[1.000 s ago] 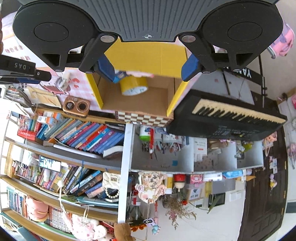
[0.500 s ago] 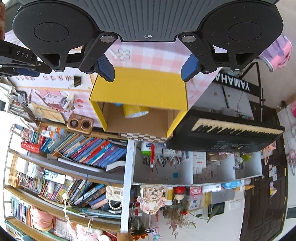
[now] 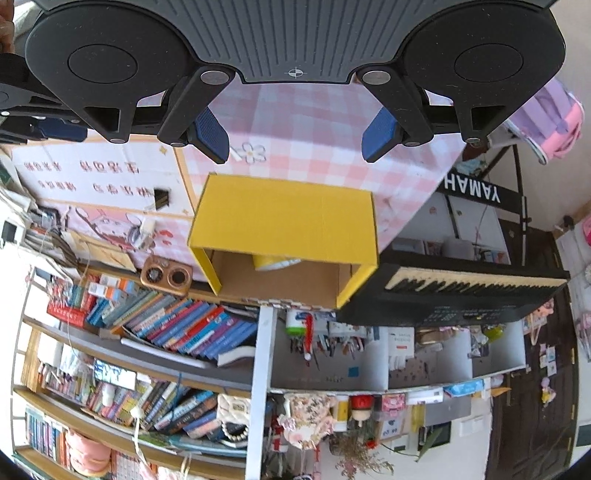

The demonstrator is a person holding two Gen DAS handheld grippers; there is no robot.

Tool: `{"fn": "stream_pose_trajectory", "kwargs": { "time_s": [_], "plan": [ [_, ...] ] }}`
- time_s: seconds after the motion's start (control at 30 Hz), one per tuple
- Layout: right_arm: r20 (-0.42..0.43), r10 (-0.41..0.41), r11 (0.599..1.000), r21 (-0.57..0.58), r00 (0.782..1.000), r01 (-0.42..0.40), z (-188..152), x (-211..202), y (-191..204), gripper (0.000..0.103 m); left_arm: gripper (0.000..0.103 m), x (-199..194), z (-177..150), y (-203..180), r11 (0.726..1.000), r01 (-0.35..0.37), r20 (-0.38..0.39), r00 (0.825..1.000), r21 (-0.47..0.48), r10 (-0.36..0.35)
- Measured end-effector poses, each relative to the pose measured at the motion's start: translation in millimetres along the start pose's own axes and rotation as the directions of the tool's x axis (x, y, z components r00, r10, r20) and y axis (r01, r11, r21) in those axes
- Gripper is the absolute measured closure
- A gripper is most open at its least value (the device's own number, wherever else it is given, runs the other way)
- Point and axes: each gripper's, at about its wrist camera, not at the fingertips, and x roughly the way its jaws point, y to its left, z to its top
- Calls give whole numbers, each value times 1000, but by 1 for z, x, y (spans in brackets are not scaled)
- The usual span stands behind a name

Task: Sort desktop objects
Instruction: 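Move the left tool toward the black binder clip on the printed mat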

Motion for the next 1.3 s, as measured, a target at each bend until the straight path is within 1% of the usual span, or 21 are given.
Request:
{"fn": "stream_pose_trajectory", "kwargs": {
  "time_s": [0.1,0.2,0.43,0.6,1.0,1.3],
  "plan": [
    [-1,-2,1000,-8,1000,2,-2,-2,2,67,22,0,-7,-6,1000,14,-22,1000,10,-14],
    [-11,-7,1000,-7,1000,7,-4,-3,0,66,22,0,-13,-12,999,29,-39,999,24,-28],
    [-41,-20,1000,-6,999,20,-11,-4,-3,59,22,4,-17,-20,998,49,-65,997,39,-47],
    [-52,-49,999,3,997,49,-15,-8,-9,55,17,8,-19,-28,996,69,-80,995,49,-65],
    [-82,-122,991,50,989,126,-25,-14,-30,47,17,21,-17,-52,985,149,-108,984,88,-139],
    [-96,-166,982,76,981,174,-28,-17,-48,43,16,32,-14,-74,973,203,-128,974,111,-189]
  ]
}}
